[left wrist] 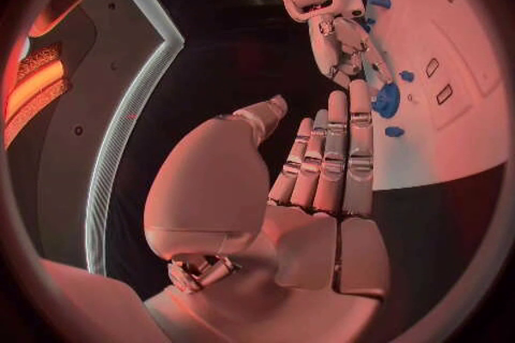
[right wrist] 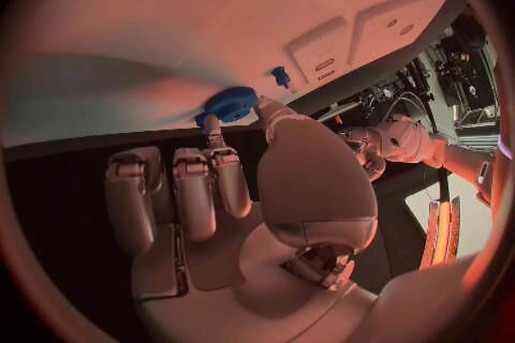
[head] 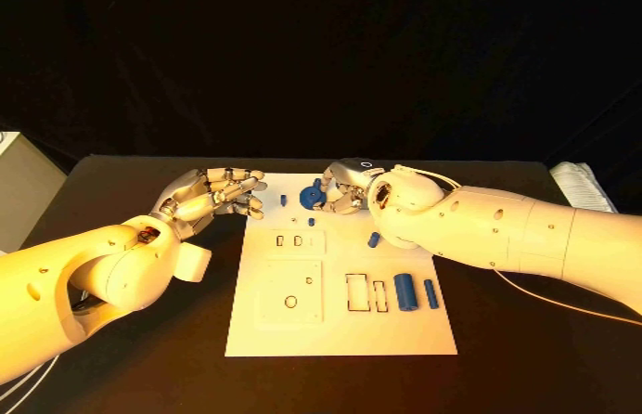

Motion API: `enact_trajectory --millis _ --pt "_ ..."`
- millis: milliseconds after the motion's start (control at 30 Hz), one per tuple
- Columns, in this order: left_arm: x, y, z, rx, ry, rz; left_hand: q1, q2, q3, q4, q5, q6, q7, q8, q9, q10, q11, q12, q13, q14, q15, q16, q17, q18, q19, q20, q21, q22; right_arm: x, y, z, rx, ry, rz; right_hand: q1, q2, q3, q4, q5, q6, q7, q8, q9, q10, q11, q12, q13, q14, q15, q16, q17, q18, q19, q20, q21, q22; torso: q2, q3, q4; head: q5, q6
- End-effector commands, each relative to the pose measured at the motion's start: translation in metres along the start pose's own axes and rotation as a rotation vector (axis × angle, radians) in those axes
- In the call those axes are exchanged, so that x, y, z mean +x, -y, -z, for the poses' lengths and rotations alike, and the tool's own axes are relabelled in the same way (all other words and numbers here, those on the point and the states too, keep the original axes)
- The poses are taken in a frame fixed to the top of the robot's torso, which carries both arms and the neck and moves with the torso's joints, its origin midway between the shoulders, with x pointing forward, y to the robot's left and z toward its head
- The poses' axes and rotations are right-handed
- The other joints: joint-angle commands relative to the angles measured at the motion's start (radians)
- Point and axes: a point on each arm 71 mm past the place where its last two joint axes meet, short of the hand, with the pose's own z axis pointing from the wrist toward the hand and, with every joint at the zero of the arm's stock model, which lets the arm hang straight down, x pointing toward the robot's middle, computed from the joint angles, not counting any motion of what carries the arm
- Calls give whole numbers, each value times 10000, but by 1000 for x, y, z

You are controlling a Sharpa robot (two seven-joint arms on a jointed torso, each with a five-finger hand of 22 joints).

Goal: Assemble the parts on the task board

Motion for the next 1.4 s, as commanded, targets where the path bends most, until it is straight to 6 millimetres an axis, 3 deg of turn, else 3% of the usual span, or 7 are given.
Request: enact_trajectory --millis 33,333,667,833,1000,1033,1400 --pt "1 0 0 38 -125 -29 -45 76 18 -17 34 -77 392 -14 13 -58 15 -1 9 -89 10 34 9 96 -60 -4 55 8 -5 0 3 -196 810 -231 -88 50 45 0 39 51 2 47 -16 215 -32 40 1846 1021 2 36 2628 -67 1064 0 44 2634 4 3 9 8 25" --pt "-2 0 0 70 -94 -42 -64 85 25 -14 32 -81 398 -14 17 -61 21 -2 8 -97 15 43 25 95 -83 0 91 28 -27 20 29 -728 2563 -1727 223 -73 280 -119 154 -49 32 -26 -103 141 -16 -14 1783 1004 4 9 2560 -67 1064 -13 44 2634 -37 25 -52 0 162" --pt "-4 0 -1 166 -92 -45 -92 61 7 -5 32 -79 399 -12 20 -50 21 4 11 -107 20 44 32 92 -100 5 102 35 -48 85 67 -406 1903 -3953 1573 -486 1070 -999 60 -122 134 -105 -287 14 68 -99 1693 1022 85 37 2631 -67 1064 71 44 2634 -114 94 -217 -151 370" --pt "-4 0 -2 192 -118 -35 -92 61 7 -5 32 -79 399 -12 20 -50 21 4 11 -107 20 44 32 92 -100 5 102 35 -52 121 85 16 1794 -4063 1799 -666 1167 -1213 -59 -140 148 -131 -336 15 84 -101 1693 1022 98 37 2631 -67 1064 79 44 2634 -120 162 -254 -170 329" --pt "-3 -1 -2 196 -133 -25 -95 52 3 -9 32 -82 398 -13 21 -50 21 4 11 -111 20 45 36 93 -108 6 108 39 -48 143 93 347 1583 -3998 1984 -758 1224 -1367 -89 -159 159 -154 -370 16 93 -102 1694 1022 106 37 2631 -67 1064 88 44 2634 -115 199 -260 -195 300" --pt "-3 -1 -2 194 -134 -24 -95 52 3 -9 32 -82 398 -13 21 -50 21 4 11 -111 20 45 36 93 -108 6 108 39 -47 147 94 398 1533 -3975 2045 -787 1240 -1418 -86 -167 163 -162 -382 13 96 -105 1692 1022 109 37 2631 -67 1064 91 44 2634 -113 185 -247 -214 291" --pt "-4 -1 -2 172 -111 -28 -87 50 7 -19 33 -84 396 -13 23 -51 20 4 11 -115 19 47 41 95 -118 7 118 44 -21 167 101 837 744 -3592 2247 -896 1243 -1590 -49 -229 184 -212 -433 -42 116 -144 1646 1022 126 37 2631 -67 1064 108 44 2634 -43 228 -220 -258 220"
